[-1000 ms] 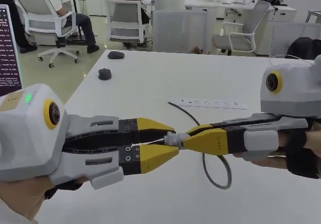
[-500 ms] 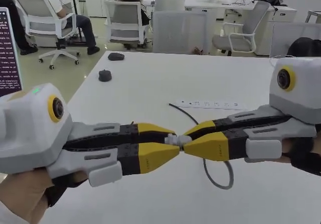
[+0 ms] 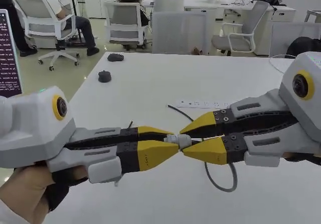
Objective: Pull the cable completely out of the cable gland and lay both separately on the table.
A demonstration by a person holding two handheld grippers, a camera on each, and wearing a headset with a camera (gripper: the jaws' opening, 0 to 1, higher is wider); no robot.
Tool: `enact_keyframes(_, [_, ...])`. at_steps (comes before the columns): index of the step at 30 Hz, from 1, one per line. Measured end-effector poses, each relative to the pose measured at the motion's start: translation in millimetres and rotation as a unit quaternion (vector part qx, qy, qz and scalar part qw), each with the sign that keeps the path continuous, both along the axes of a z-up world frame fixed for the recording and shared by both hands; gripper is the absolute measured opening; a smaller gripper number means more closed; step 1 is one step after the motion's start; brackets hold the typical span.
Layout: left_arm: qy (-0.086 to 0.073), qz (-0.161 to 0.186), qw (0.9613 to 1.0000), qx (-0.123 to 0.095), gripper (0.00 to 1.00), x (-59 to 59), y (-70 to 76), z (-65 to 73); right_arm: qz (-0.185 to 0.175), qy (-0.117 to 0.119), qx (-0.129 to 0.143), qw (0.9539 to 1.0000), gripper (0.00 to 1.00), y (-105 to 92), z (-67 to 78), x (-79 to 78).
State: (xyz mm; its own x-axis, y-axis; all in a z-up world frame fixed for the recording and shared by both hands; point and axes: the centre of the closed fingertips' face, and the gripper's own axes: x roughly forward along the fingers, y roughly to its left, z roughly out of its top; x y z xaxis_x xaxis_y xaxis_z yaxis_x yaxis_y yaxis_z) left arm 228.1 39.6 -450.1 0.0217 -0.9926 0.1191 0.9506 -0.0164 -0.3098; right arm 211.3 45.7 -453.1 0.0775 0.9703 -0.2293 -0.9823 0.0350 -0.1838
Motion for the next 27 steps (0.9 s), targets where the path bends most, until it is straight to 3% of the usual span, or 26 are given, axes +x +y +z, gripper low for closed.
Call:
enact_keyframes(2, [-0.008, 0.002, 1.0, 0.001, 0.13, 0.0, 0.7, 0.1, 0.0, 0.004, 0.004, 1.0, 0.1, 1.1, -0.3, 2.0])
enact_keyframes(4, [-0.026, 0.006, 0.9996, 0.002, 0.14, -0.7, 0.7, 0.8, -0.001, 0.034, 0.014, 0.9993, 0.11, 1.4, -0.3, 3.0])
enact_keyframes(5, [-0.049, 0.01, 0.9987, -0.002, 0.14, -0.4, 1.2, 3.1, -0.001, 0.05, 0.024, 0.9985, 0.11, 1.9, 1.3, 3.7])
enact_keyframes(7, [-0.071, 0.01, 0.9974, -0.005, 0.14, -2.6, 3.0, 5.5, -0.009, 0.079, 0.048, 0.9956, 0.21, 0.0, 4.1, 7.9])
enact_keyframes(9, [-0.092, 0.019, 0.9955, -0.01, 0.14, -1.0, 4.9, 8.5, -0.019, 0.178, 0.073, 0.981, 0.32, -3.5, 4.7, 9.7])
enact_keyframes(10, [-0.109, 0.02, 0.9938, -0.011, 0.15, -2.2, 6.5, 10.4, -0.018, 0.214, 0.083, 0.9731, 0.33, -4.7, 5.2, 9.8])
enact_keyframes(11, [-0.123, 0.024, 0.9921, -0.009, 0.15, -1.7, 7.4, 11.4, -0.018, 0.237, 0.1, 0.9662, 0.31, -6.6, 7.1, 11.3])
enact_keyframes(14, [-0.152, 0.023, 0.9881, 0.005, 0.15, -4.4, 7.4, 10.6, -0.022, 0.265, 0.123, 0.9561, 0.23, -9.1, 9.0, 13.6])
enact_keyframes(16, [-0.156, 0.022, 0.9875, 0.015, 0.15, -5.2, 5.2, 9.3, -0.016, 0.3, 0.133, 0.9446, 0.25, -7.4, 10.7, 9.9])
enact_keyframes(17, [-0.157, 0.019, 0.9872, 0.019, 0.15, -5.6, 4.3, 8.3, -0.012, 0.308, 0.135, 0.9417, 0.25, -6.4, 11.2, 8.5])
enact_keyframes(18, [-0.165, 0.019, 0.9858, 0.022, 0.15, -5.8, 3.2, 7.2, -0.012, 0.31, 0.137, 0.9408, 0.25, -5.2, 10.3, 8.6])
enact_keyframes(22, [-0.169, 0.018, 0.9851, 0.024, 0.15, -5.8, 1.1, 6.1, -0.012, 0.325, 0.135, 0.9359, 0.21, -3.1, 6.8, 7.0])
enact_keyframes(27, [-0.173, 0.017, 0.9846, 0.022, 0.15, -6.4, 0.5, 7.3, -0.009, 0.329, 0.131, 0.9353, 0.15, -3.1, 4.2, 3.3])
